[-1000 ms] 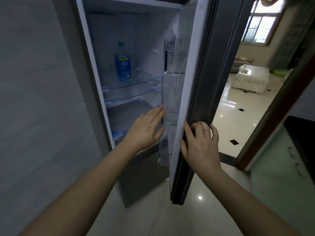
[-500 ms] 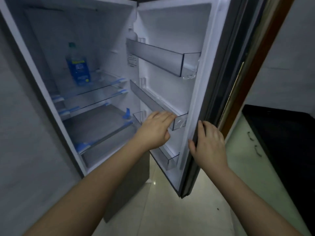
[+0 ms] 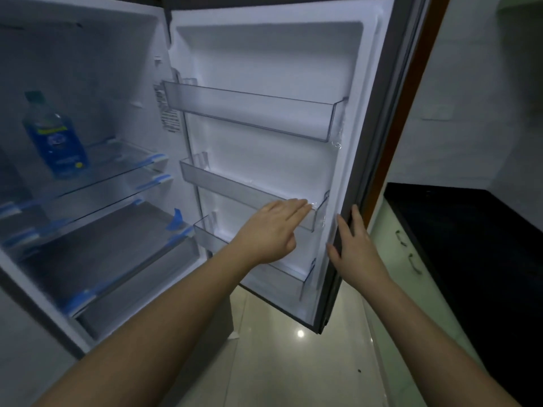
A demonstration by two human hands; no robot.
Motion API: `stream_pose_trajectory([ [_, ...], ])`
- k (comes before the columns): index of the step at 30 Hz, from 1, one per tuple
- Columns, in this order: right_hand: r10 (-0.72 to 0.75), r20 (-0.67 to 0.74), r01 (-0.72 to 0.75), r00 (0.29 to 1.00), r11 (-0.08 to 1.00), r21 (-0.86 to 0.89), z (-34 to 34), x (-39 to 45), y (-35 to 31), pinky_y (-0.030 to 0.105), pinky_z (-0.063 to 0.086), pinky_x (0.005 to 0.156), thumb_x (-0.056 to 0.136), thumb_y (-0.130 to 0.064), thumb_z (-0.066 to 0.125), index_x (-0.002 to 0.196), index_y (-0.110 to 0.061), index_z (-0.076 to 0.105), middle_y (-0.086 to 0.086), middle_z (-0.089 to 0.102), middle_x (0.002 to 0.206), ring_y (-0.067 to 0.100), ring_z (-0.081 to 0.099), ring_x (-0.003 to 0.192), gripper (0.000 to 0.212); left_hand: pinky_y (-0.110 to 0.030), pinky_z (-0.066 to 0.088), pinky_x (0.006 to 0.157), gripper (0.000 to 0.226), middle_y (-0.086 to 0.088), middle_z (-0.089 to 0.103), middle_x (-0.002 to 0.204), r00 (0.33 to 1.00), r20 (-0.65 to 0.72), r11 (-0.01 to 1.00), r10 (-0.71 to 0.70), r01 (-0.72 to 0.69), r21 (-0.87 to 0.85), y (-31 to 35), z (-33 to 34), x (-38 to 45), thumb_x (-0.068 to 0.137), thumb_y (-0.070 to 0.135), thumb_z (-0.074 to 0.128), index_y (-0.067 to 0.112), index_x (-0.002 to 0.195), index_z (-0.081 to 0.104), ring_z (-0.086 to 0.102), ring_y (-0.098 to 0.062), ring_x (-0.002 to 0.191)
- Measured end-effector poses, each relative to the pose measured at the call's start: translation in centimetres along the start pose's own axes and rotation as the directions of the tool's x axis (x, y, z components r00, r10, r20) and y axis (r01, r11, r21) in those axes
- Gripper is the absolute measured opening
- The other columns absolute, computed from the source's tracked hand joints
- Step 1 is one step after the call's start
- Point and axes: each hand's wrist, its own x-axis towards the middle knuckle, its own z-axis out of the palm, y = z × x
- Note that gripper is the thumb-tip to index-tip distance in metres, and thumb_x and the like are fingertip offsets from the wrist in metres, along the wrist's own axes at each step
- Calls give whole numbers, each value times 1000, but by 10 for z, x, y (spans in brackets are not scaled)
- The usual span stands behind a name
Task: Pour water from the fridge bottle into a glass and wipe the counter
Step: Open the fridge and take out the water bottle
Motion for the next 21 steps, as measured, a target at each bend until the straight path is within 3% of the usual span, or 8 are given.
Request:
stream_pose_trajectory([
  [4, 14, 30, -16, 999, 999, 51, 0, 26, 22, 40, 39, 110, 98, -37, 49, 154, -21, 15, 1, -17, 162, 27, 24, 145, 68, -42, 24, 117, 68, -15, 41, 151, 982, -42, 982, -186, 187, 17, -27, 16, 19, 86, 18, 57, 6, 149, 35, 39, -31, 139],
  [7, -1, -35, 2, 999, 1000, 16, -1, 42, 32, 39, 29, 116, 99, -36, 49, 153, -18, 20, 5, 2, 163, 26, 21, 146, 64, -47, 17, 118, 71, -10, 37, 154, 961, 18, 960, -277, 276, 48, -36, 30, 32, 86, 17, 55, 13, 152, 29, 30, -27, 144],
  [10, -122, -197, 114, 973, 992, -49, -6, 55, 26, 35, 23, 113, 97, -34, 52, 151, -17, 29, 7, 26, 158, 24, 27, 143, 61, -44, 10, 120, 78, -7, 29, 158, 960, 42, 960, -278, 276, 47, -36, 41, 46, 86, 17, 55, 17, 155, 19, 21, -24, 148],
  [13, -255, -211, 229, 944, 963, -140, -4, 78, 21, 40, 25, 114, 97, -35, 51, 149, -16, 33, 8, 36, 153, 25, 35, 140, 59, -42, 6, 120, 82, -5, 22, 162, 960, 43, 960, -277, 274, 59, -38, 51, 59, 87, 18, 54, 19, 157, 10, 15, -22, 150],
  [16, -234, -135, 200, 963, 954, -224, 8, 97, 23, 41, 21, 114, 95, -37, 55, 149, -15, 35, 8, 40, 152, 27, 37, 140, 62, -45, 3, 120, 80, -1, 13, 164, 953, 65, 954, -295, 289, 80, -40, 55, 71, 92, 23, 51, 22, 157, 4, 8, -18, 151],
  [21, -182, -126, 148, 975, 960, -236, 19, 118, 32, 43, 24, 113, 90, -36, 63, 147, -12, 38, 11, 42, 150, 30, 38, 140, 67, -44, -2, 123, 74, 0, 1, 165, 949, 96, 952, -301, 294, 81, -41, 56, 87, 98, 28, 43, 22, 157, -2, 0, -16, 152],
])
